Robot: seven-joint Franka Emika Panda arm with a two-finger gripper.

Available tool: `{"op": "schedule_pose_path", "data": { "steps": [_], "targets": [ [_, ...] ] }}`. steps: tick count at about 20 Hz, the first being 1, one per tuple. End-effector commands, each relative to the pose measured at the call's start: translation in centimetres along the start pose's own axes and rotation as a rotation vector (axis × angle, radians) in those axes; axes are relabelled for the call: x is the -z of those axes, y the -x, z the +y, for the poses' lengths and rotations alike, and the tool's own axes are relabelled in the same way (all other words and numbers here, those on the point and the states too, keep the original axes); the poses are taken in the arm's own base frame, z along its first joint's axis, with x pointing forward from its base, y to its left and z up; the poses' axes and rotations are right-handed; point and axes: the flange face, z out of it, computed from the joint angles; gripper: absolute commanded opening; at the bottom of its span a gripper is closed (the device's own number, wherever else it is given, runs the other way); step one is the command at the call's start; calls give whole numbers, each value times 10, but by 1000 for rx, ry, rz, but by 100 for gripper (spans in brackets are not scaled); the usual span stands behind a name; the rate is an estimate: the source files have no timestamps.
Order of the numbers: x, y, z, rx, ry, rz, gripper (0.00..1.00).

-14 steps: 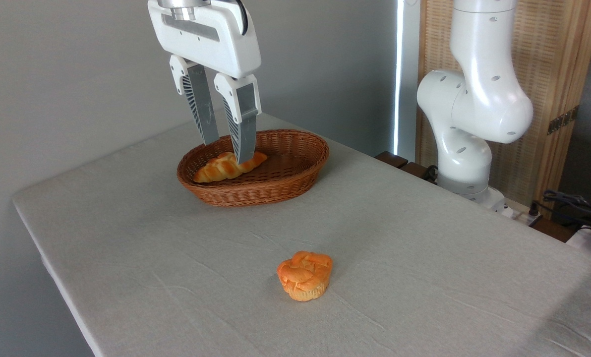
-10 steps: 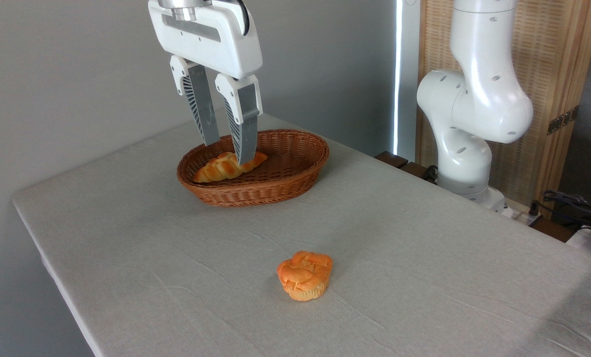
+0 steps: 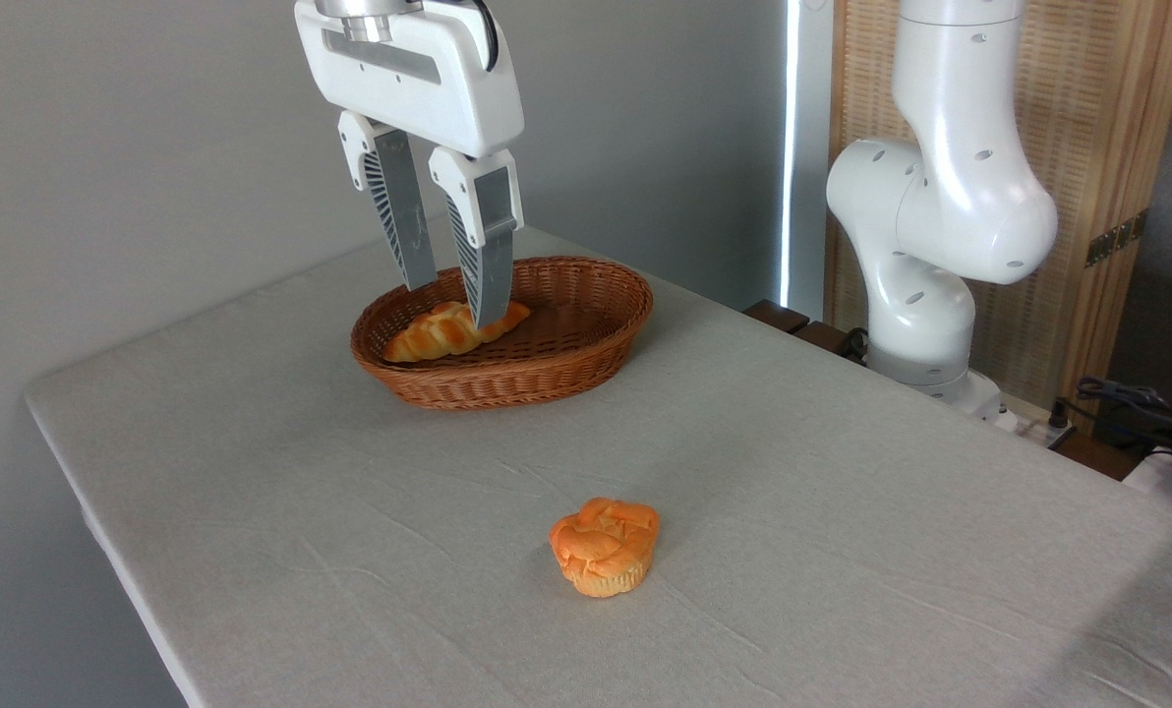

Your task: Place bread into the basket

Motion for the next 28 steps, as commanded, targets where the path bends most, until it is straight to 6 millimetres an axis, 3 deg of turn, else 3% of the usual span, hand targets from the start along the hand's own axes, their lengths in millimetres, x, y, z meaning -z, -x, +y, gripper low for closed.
{"op": "schedule_pose_path", "data": {
  "steps": [1, 12, 18, 21, 23, 28],
  "targets": [
    [1, 2, -1, 16, 7, 8, 100],
    [-10, 3, -3, 20, 20, -13, 100],
    [-28, 36, 1, -6, 5, 8, 100],
    [-59, 54, 10, -28, -15, 30, 100],
    [-75, 51, 12, -35, -6, 17, 100],
    [-157, 57, 19, -48, 21, -46, 100]
  ]
}}
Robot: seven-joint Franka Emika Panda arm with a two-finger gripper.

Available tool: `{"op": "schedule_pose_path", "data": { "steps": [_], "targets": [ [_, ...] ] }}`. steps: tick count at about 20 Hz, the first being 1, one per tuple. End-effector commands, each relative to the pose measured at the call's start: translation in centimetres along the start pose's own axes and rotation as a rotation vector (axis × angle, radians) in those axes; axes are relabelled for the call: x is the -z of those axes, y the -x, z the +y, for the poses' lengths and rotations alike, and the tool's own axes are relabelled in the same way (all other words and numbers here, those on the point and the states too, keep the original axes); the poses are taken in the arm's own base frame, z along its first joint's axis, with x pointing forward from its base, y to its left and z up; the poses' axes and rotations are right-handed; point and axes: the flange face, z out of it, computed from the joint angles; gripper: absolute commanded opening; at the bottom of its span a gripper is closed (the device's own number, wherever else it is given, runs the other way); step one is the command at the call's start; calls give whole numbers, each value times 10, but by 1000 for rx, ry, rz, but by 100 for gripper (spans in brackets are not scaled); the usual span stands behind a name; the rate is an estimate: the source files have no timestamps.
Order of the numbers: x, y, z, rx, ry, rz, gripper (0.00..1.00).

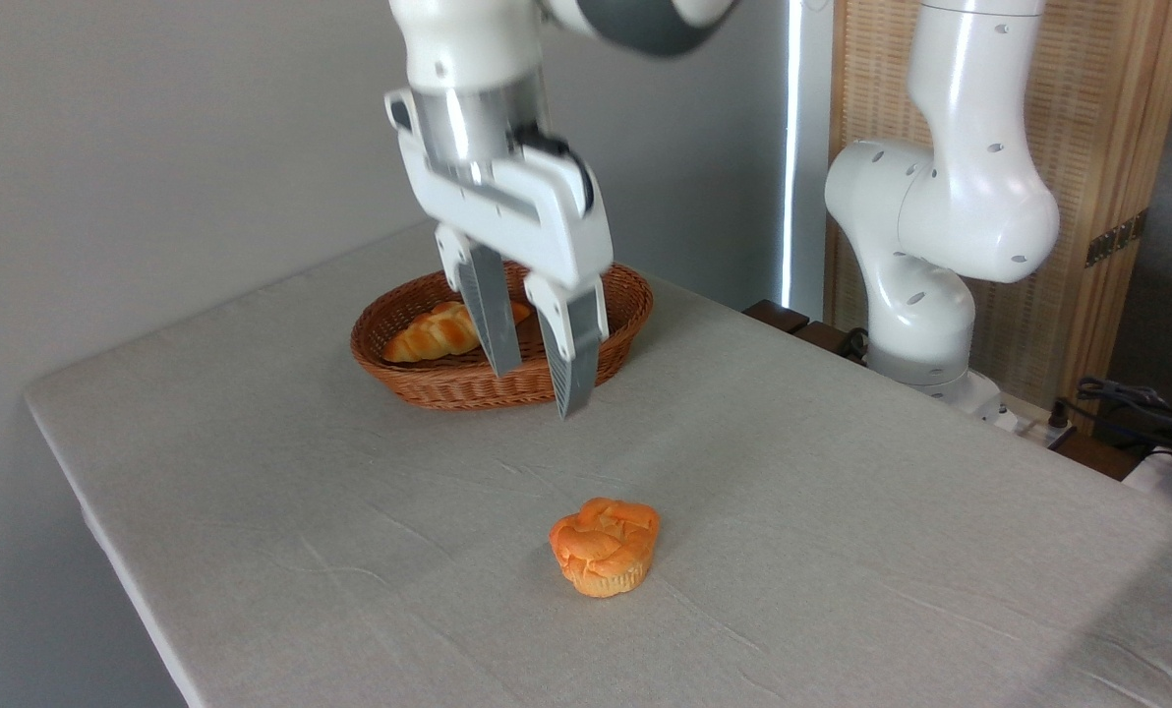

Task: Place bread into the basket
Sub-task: 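Move the open gripper down over the orange bread roll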

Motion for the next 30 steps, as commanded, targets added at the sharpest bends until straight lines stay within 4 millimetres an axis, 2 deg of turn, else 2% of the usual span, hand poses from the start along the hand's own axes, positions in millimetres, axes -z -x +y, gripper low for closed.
{"op": "schedule_pose_path", "data": {
  "steps": [1, 4, 6, 13, 17, 20, 21, 23, 24, 25, 30],
  "targets": [
    [-64, 11, 0, -16, -8, -22, 100],
    [-88, 13, -9, -48, -64, -72, 100],
    [-91, 22, -17, -73, -73, -96, 100],
    [-95, 26, -22, -140, -95, -145, 100],
    [-119, 27, -23, -149, -73, -188, 100],
    [-128, 31, -31, -134, -67, -186, 100],
    [-132, 29, -32, -138, -70, -183, 94],
    [-136, 30, -33, -162, -59, -192, 38],
    [-137, 31, -32, -199, -49, -200, 18],
    [-137, 33, -31, -212, -34, -211, 14],
    [-135, 34, -36, -194, -34, -195, 17]
  ]
}}
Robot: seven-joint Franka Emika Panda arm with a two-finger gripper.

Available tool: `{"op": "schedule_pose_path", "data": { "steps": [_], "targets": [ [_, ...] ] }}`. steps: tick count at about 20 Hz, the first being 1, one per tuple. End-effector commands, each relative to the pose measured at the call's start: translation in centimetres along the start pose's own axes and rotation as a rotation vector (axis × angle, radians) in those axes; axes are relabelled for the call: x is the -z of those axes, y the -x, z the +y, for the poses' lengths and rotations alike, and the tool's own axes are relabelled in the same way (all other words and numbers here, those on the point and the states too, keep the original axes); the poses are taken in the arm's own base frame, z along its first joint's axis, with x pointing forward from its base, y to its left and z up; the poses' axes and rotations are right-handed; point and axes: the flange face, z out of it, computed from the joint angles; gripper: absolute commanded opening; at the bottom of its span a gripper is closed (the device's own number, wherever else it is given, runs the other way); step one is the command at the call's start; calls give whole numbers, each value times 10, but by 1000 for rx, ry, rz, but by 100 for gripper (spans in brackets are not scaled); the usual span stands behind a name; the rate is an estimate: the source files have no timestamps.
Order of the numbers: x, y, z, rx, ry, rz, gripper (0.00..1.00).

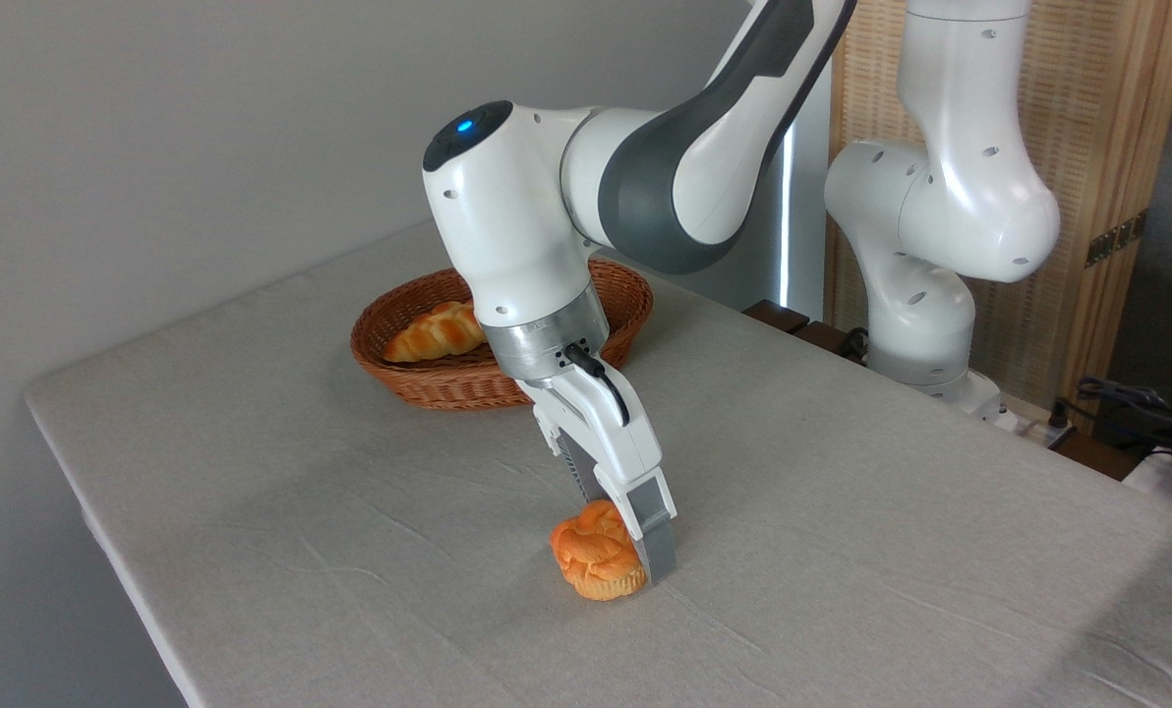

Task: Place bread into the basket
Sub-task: 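Close the gripper on the orange bread roll, then lift the roll and carry it over the wicker basket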

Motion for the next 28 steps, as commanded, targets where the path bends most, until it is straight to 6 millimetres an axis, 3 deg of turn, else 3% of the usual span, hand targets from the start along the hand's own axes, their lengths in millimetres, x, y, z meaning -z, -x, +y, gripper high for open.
{"op": "schedule_pose_path", "data": {
  "steps": [1, 9, 12, 15, 16, 18, 21, 23, 24, 26, 27, 28],
  "targets": [
    [4, 6, -5, -6, -3, 7, 18],
    [5, -1, -2, -7, 5, 24, 22],
    [35, -14, 7, 5, 11, 89, 22],
    [91, -40, 39, 77, 85, 219, 29],
    [112, -60, 58, 98, 101, 257, 29],
    [133, -86, 103, 114, 126, 245, 29],
    [132, -144, 191, 87, 128, 182, 29],
    [122, -166, 236, 47, 121, 129, 29],
    [110, -170, 246, 23, 124, 94, 30],
    [99, -168, 247, 7, 118, 60, 40],
    [95, -165, 247, -1, 115, 28, 54],
    [90, -164, 246, -7, 111, -6, 78]
  ]
}}
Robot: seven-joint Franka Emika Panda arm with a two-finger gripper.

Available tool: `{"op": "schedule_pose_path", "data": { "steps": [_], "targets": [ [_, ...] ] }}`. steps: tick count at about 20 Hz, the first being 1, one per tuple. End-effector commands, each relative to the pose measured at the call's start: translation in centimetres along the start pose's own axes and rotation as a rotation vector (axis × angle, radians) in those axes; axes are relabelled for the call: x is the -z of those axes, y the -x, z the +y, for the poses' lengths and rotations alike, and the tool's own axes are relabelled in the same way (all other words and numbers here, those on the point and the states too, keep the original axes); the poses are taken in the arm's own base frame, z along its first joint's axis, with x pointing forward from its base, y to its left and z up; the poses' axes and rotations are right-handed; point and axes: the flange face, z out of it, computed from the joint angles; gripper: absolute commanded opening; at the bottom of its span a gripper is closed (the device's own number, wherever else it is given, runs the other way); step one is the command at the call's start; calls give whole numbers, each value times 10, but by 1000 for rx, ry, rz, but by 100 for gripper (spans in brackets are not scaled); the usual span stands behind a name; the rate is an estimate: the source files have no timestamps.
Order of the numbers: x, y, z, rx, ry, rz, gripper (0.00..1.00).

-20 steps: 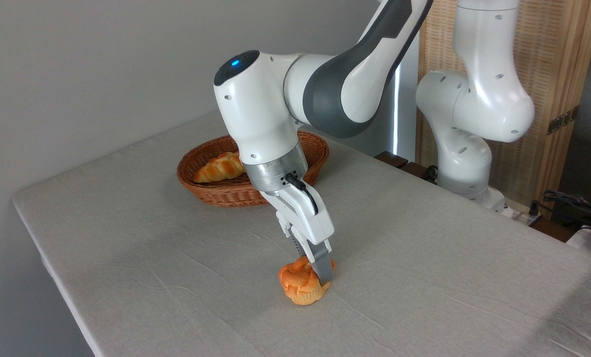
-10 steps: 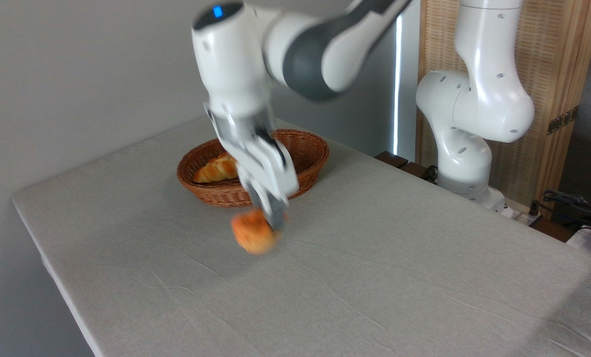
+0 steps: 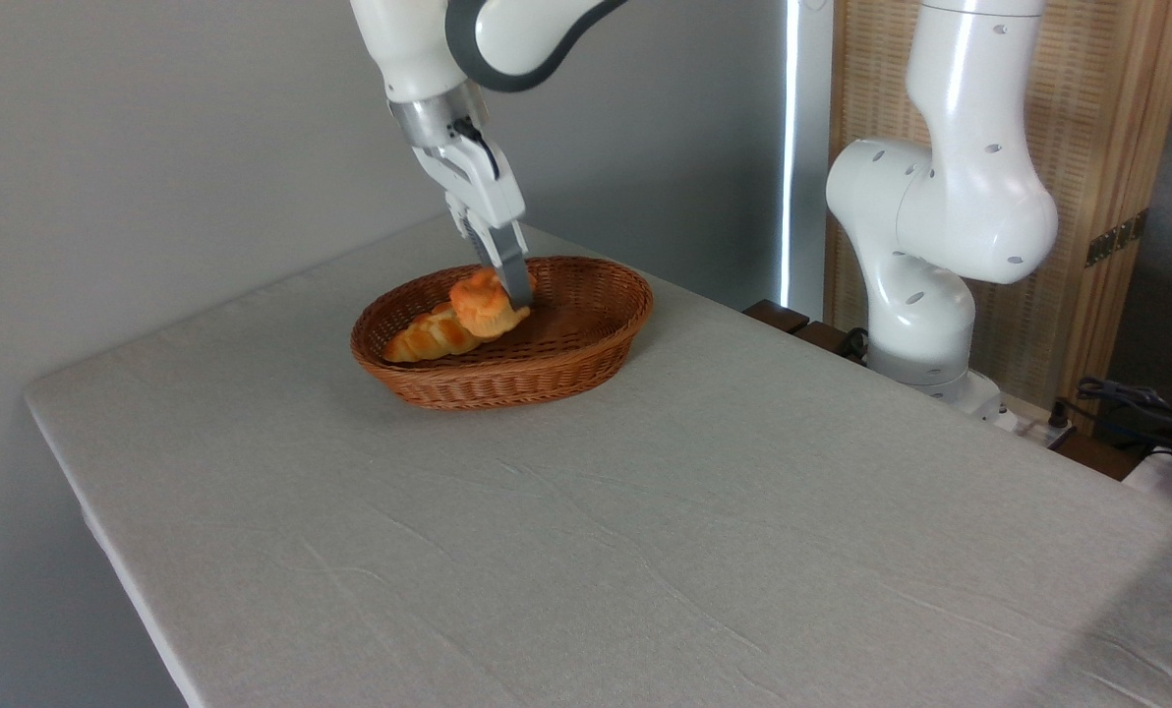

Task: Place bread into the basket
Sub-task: 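Lift the roll and carry it over the wicker basket, then lower the roll into the basket beside the croissant and release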

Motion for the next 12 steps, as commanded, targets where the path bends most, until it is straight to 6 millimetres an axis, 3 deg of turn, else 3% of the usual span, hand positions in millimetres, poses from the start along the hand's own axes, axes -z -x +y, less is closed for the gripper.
{"op": "schedule_pose_path", "data": {
  "steps": [1, 10, 12],
  "targets": [
    [-13, 10, -17, -11, -7, -103, 97],
    [-17, 8, -15, -23, -7, -118, 100],
    [3, 5, -16, -21, -29, -78, 100]
  ]
}}
